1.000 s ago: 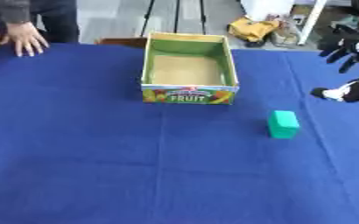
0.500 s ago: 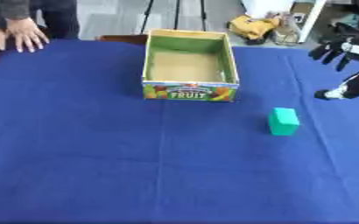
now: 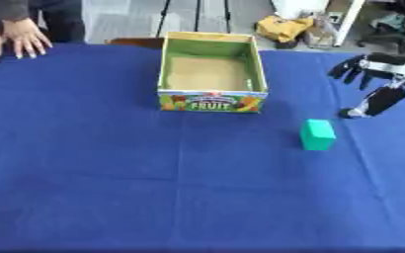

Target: Pick up objects on the table and place them in the box.

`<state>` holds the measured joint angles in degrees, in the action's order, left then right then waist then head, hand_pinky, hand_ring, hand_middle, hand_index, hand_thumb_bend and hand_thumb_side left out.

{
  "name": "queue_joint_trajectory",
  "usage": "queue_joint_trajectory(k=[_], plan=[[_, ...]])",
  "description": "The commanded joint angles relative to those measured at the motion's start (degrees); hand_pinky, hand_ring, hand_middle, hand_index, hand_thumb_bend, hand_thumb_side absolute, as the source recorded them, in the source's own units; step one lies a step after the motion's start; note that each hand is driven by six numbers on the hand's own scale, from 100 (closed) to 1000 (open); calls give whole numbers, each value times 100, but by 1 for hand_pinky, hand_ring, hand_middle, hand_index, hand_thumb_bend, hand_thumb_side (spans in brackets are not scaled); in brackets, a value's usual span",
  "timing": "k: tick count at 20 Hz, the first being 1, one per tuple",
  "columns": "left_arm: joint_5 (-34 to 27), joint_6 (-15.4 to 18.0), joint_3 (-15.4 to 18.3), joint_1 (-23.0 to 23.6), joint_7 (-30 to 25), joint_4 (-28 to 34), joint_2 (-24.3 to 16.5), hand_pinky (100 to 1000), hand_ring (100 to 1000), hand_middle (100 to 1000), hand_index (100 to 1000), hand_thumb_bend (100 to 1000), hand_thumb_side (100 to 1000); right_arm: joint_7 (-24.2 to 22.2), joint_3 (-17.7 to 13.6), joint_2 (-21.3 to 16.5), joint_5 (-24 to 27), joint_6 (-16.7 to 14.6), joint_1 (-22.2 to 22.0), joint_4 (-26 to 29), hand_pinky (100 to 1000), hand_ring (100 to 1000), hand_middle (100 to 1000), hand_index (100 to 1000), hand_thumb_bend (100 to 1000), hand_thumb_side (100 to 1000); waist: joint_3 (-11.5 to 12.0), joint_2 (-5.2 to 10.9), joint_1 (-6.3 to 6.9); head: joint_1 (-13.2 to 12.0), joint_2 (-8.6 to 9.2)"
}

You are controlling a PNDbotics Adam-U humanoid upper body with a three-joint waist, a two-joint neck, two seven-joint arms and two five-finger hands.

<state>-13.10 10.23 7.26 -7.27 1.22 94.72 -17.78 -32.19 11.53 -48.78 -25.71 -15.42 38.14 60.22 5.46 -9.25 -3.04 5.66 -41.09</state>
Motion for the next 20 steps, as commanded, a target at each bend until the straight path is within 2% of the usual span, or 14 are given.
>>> queue_joint_trajectory(k=[1,20], plan=[[-5,12,10,-68,-22,85,-140,661,840,722,768,619,705,-28,-10,-59,-100,-84,113,-117,650,802,818,905,449,157,7,61,20,14,2],[-6,14,11,-80,-24,89,-124,661,839,721,768,621,705,-164,116,110,-263,-239,113,-358,651,805,819,905,442,158,42,22,3,5,-13]])
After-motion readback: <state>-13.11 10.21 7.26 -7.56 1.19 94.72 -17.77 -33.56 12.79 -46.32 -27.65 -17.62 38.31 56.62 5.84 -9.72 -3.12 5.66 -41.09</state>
